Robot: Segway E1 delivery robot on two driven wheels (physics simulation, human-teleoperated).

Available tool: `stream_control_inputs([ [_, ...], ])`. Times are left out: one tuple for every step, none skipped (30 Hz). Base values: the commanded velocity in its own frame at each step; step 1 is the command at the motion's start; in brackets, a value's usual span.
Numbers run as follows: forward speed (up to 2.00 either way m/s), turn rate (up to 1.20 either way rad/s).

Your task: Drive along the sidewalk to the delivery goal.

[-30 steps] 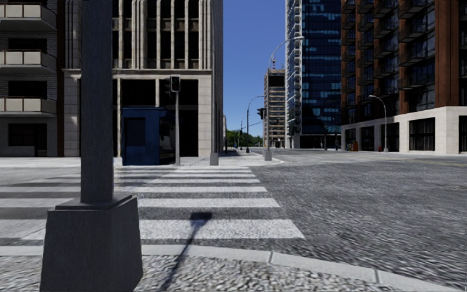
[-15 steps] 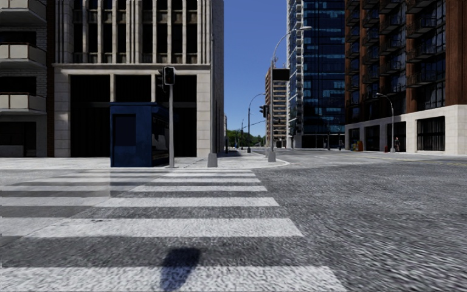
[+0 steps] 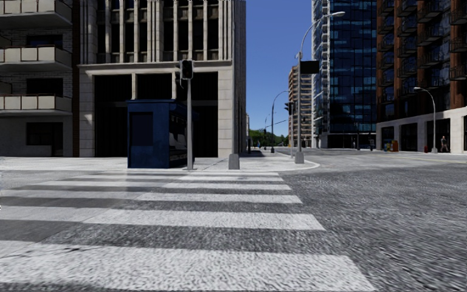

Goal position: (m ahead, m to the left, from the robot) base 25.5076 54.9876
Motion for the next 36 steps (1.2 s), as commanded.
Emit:
stream_control_inputs([
  [1.55,0.44],
  [1.55,0.44],
  [1.55,0.44],
  [1.55,0.44],
  [1.55,0.44],
  [1.55,0.41],
  [1.55,0.41],
  [1.55,0.39],
  [1.55,0.34],
  [1.55,0.25],
  [1.55,0.25],
  [1.55,0.2],
  [1.55,0.14],
  [1.55,0.13],
  [1.55,0.13],
  [1.55,0.13],
  [1.55,0.13],
  [1.55,0.13],
  [1.55,0.13],
  [1.55,0.13],
  [1.55,0.13],
  [1.55,0.13],
  [1.55,0.13],
  [1.56,0.13],
  [1.73,0.13],
  [2.0,0.13],
  [2.0,0.13],
  [2.0,0.13],
  [2.0,0.13],
  [2.0,0.15],
  [2.0,0.15],
  [2.0,0.18],
  [2.0,0.21],
  [2.0,0.23],
  [2.0,0.23],
  [2.0,0.23],
])
